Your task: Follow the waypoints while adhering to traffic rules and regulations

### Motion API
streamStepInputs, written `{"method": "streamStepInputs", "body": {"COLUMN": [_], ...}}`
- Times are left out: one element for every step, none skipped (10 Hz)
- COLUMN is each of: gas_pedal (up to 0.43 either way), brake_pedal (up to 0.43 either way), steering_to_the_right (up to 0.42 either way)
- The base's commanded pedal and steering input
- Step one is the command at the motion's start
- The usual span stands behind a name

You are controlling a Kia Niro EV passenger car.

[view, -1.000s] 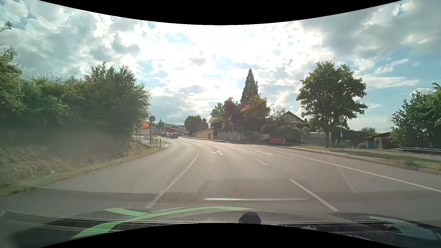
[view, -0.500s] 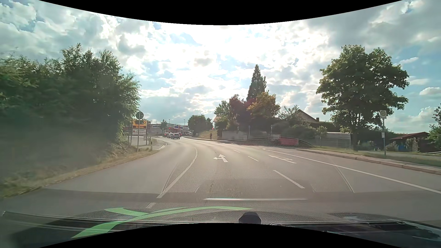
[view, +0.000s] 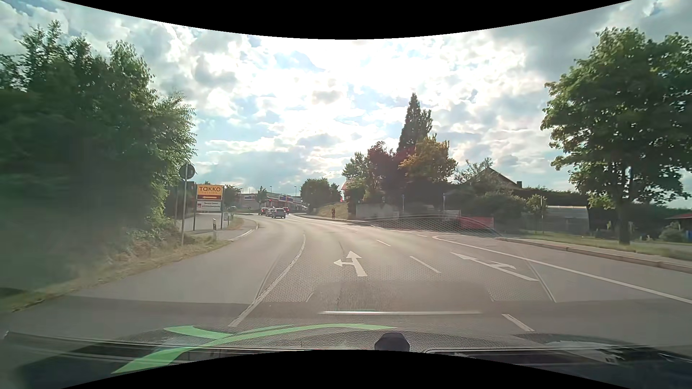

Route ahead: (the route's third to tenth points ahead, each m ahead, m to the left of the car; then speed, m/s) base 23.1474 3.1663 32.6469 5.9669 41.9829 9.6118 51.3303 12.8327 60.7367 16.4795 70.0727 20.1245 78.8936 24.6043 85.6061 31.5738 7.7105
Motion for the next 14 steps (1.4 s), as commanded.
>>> {"method": "streamStepInputs", "body": {"gas_pedal": [0.118,0.118,0.118,0.118,0.118,0.118,0.110,0.087,0.087,0.087,0.087,0.098,0.098,0.098], "brake_pedal": [0.000,0.000,0.000,0.000,0.000,0.000,0.000,0.000,0.000,0.000,0.000,0.000,0.000,0.000], "steering_to_the_right": [-0.030,-0.030,-0.030,-0.030,-0.030,-0.030,-0.031,-0.036,-0.039,-0.039,-0.039,-0.039,-0.039,-0.039]}}
